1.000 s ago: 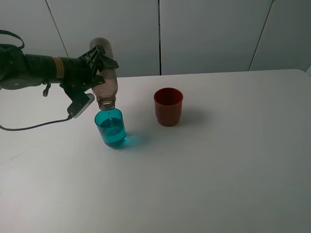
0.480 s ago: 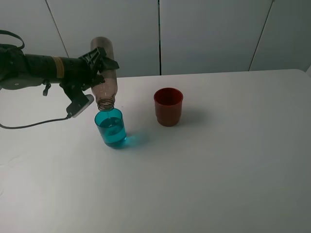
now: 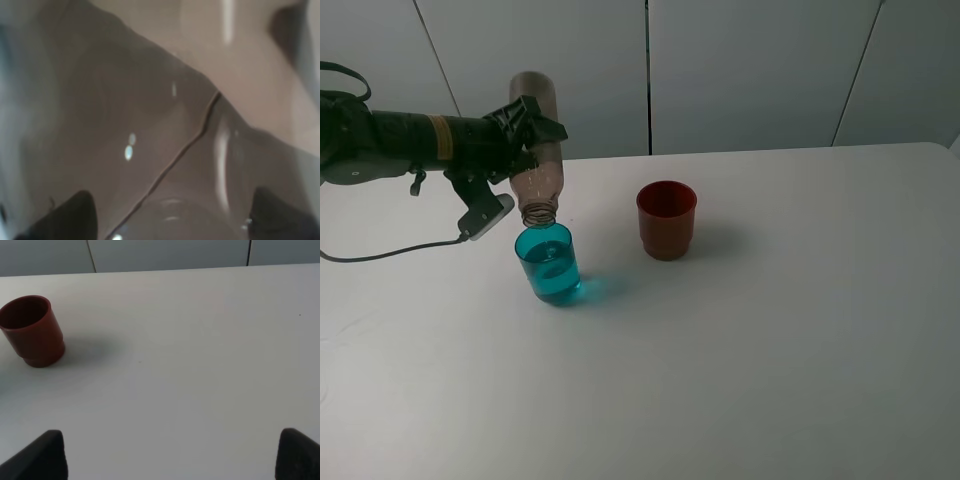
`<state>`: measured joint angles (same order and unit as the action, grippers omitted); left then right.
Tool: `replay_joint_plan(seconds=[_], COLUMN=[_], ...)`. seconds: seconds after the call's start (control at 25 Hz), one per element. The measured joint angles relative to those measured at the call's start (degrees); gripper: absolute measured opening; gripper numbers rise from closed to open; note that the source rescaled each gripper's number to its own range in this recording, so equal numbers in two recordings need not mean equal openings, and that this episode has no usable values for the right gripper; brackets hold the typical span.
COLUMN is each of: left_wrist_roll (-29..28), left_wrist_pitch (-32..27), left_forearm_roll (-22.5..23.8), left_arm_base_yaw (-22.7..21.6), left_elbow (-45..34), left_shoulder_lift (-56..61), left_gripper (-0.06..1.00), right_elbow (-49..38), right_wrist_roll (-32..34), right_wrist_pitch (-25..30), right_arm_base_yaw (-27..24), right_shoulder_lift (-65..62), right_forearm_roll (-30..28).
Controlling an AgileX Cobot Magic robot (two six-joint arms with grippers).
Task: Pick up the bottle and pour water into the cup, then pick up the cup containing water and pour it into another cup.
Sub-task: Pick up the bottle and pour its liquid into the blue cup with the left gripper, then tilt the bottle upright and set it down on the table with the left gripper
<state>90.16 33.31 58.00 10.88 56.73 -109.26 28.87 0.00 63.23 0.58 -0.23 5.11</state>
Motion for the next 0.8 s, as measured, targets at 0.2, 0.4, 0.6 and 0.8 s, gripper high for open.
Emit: replay_joint_plan(seconds=[0.2, 0.4, 0.6, 0.8], left_wrist_roll=[0.5, 0.5, 0.5, 0.5], left_wrist_pitch=[0.6, 0.7, 0.7, 0.5], left_forearm_roll=[-0.7, -0.9, -1.0, -1.1], left_arm_base_yaw=[0.0, 0.1, 0.9, 0.9], left_elbow=[0.0, 0.0, 0.0, 0.0], left_shoulder_lift=[1.1, 1.2, 1.2, 1.2], left_gripper=[0.0, 0.0, 0.0, 0.0], right_elbow=[0.0, 0.0, 0.0, 0.0], right_wrist_roll=[0.0, 0.0, 0.0, 0.0], right_wrist_pitch=[0.0, 0.0, 0.0, 0.0], right_arm_base_yaw=[0.0, 0.0, 0.0, 0.0], right_shoulder_lift=[0.0, 0.0, 0.0, 0.0], right_forearm_roll=[0.0, 0.0, 0.0, 0.0])
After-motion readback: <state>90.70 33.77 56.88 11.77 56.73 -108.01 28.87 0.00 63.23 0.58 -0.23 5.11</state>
